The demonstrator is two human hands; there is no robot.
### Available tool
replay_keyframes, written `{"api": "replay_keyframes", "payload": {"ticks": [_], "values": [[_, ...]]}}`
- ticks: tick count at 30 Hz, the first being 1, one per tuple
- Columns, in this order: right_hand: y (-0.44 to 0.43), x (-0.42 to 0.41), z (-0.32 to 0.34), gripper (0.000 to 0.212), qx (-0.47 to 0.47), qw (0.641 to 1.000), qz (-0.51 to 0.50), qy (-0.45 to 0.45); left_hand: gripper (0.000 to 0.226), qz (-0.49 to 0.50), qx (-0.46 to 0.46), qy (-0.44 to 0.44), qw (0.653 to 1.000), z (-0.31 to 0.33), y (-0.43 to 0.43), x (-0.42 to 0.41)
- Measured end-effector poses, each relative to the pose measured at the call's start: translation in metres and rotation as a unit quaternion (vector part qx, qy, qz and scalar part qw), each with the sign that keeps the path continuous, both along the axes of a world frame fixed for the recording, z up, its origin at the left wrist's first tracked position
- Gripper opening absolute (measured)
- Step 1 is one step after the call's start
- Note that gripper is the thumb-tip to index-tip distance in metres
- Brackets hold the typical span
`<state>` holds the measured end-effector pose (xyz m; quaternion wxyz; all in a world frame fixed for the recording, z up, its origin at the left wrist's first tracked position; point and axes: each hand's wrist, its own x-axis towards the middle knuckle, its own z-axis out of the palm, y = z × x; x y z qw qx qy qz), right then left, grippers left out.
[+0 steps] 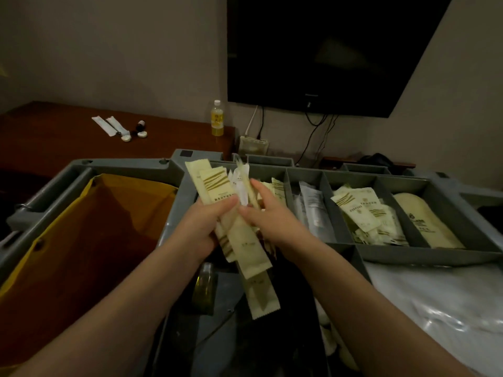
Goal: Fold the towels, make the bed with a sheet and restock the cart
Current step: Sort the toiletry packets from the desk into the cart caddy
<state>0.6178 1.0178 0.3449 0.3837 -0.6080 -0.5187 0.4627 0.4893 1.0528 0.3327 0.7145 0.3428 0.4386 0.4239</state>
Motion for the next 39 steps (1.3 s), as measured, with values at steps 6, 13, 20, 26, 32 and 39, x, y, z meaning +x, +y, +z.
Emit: {"api": "replay_keyframes", "payload": {"ticks": [6,13,20,26,32,39], "values": [[0.061,0.032,-0.021,0.067,-0.092,0.959,-0.126,-0.236,0.014,0.050,-0.047,-0.016,0.998,-0.007,0.017,-0.013],[0.061,0.010,-0.013,0.051,-0.033,0.951,-0.084,-0.296,0.005,0.058,-0.108,-0.053,0.991,-0.007,0.022,-0.020],[0.010,-0.011,-0.001,0.052,-0.173,0.980,0.070,0.063,0.022,0.062,-0.066,-0.069,0.993,-0.001,0.025,-0.023],[0.007,-0.024,-0.011,0.023,-0.087,0.992,0.082,-0.027,0.017,0.045,-0.004,-0.024,0.999,-0.001,0.021,-0.015],[0.004,-0.021,-0.015,0.021,-0.048,0.997,-0.030,0.044,0.011,0.030,-0.009,-0.030,0.999,-0.001,0.027,-0.023],[0.055,0.024,-0.021,0.016,-0.075,0.973,-0.208,0.068,0.032,0.071,-0.056,-0.032,0.995,-0.007,0.032,-0.032]]}}
